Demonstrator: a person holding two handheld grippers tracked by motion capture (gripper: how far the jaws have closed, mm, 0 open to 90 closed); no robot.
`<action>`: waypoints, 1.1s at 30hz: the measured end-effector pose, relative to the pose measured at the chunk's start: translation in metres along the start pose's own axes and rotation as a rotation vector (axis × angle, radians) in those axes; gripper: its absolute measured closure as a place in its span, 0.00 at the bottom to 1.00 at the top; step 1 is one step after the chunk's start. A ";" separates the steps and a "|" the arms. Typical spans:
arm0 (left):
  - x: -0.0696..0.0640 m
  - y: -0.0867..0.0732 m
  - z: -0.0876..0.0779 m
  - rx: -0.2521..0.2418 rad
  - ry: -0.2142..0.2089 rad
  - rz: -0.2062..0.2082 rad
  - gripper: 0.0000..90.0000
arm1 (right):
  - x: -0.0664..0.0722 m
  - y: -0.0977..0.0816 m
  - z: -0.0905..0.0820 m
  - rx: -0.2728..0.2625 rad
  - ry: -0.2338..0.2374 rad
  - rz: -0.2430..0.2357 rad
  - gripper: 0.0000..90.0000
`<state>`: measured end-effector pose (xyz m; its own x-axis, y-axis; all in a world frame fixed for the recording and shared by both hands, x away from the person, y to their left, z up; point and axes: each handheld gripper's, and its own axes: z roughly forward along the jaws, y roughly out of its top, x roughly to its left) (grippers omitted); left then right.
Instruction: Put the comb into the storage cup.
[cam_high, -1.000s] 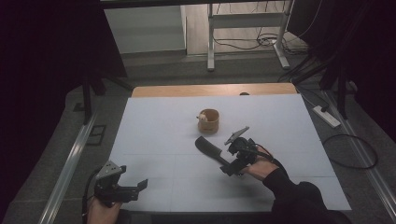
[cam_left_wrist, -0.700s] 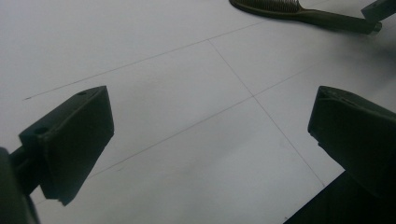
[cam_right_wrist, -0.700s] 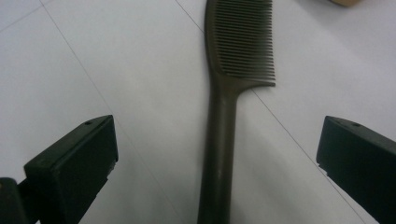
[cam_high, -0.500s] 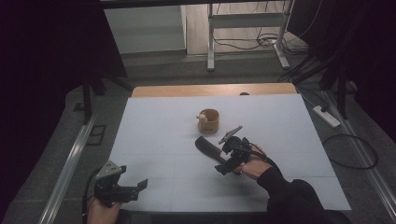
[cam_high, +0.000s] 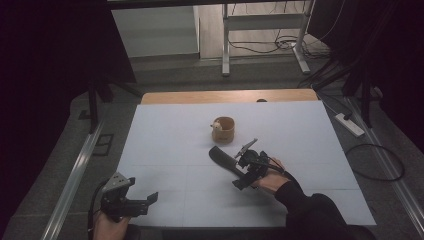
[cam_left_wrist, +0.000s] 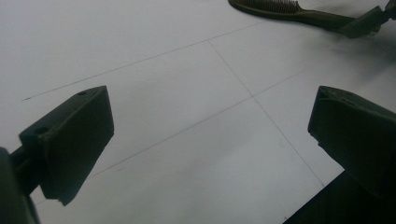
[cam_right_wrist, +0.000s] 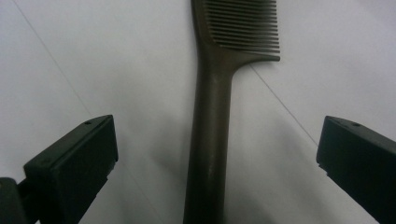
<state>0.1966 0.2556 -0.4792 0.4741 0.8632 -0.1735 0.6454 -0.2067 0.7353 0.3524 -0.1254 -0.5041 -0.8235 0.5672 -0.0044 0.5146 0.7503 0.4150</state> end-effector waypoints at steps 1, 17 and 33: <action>0.000 0.000 0.000 0.000 0.000 0.000 0.01 | 0.000 -0.001 0.002 0.003 -0.003 -0.001 0.00; 0.000 0.000 0.000 0.002 0.001 0.002 0.01 | 0.002 -0.005 0.013 0.046 -0.030 -0.010 0.00; 0.000 0.000 0.000 0.000 -0.003 0.005 0.01 | 0.004 0.000 0.000 0.058 -0.008 -0.035 0.55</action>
<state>0.1967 0.2552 -0.4792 0.4787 0.8611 -0.1717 0.6434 -0.2110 0.7358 0.3494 -0.1233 -0.5042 -0.8394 0.5429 -0.0257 0.4987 0.7881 0.3609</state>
